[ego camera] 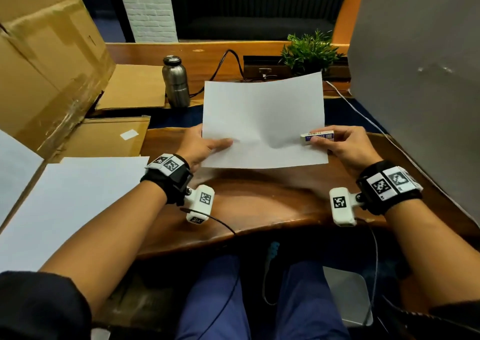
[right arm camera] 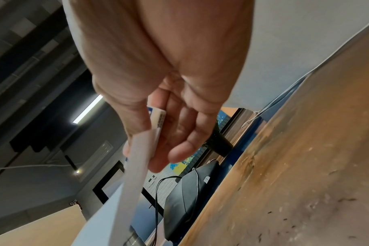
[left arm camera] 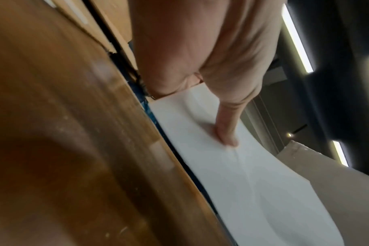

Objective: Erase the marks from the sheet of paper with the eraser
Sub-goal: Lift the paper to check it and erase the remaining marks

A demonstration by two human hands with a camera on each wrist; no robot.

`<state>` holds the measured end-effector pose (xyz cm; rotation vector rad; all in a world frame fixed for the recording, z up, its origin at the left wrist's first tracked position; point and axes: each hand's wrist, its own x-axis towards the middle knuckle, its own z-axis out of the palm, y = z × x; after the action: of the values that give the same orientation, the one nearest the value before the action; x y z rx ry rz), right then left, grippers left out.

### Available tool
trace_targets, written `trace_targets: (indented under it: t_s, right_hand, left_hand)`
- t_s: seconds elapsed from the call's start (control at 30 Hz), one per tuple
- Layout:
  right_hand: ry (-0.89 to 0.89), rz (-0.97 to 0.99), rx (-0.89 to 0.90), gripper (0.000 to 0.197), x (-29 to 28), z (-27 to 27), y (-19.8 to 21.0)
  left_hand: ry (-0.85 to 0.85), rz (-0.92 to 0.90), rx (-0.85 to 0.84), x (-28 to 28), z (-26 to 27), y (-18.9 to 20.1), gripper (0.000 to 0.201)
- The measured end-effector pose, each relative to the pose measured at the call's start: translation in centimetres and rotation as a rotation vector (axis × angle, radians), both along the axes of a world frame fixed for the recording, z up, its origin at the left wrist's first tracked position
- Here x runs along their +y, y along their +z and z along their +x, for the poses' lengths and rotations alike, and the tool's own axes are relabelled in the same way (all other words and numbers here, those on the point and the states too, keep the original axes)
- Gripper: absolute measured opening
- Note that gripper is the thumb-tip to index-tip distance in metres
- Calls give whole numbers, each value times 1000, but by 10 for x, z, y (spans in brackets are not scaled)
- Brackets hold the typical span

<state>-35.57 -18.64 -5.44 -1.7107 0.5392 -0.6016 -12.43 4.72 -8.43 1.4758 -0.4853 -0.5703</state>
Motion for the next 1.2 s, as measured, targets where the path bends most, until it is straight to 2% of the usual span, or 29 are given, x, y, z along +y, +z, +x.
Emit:
trace_targets:
  t_s: [0.07, 0.2, 0.33, 0.53, 0.63, 0.73, 0.8, 0.97, 1.1, 1.2]
  right_hand:
    - [14, -15, -19, 28, 1, -2, 2]
    - [15, -30, -61, 38, -1, -5, 2]
    - [19, -50, -77, 37, -2, -7, 0]
    - [27, -62, -114, 31, -1, -9, 0]
    - [33, -63, -130, 31, -1, -10, 1]
    - [36, -65, -136, 31, 1, -11, 1]
    - [33, -70, -137, 32, 2, -12, 1]
    - [24, -92, -150, 38, 0, -16, 0]
    - [20, -92, -139, 33, -3, -21, 0]
    - [8, -94, -141, 33, -4, -23, -2]
  left_hand:
    - [53, -28, 16, -1, 0, -3, 34]
    - [33, -38, 50, -1, 3, -3, 35]
    - [46, -64, 19, -3, -2, 2, 37]
    - [151, -62, 53, -8, 1, 6, 17]
    - [95, -68, 36, -6, 2, 8, 10]
    - [59, -79, 8, -2, -3, 11, 32]
    - [62, -91, 22, -3, -7, 12, 38]
    - [80, -115, 63, -7, -12, 13, 40]
    - [86, -83, 51, -10, -12, 14, 27]
    - [70, -43, 26, -10, -10, 14, 27]
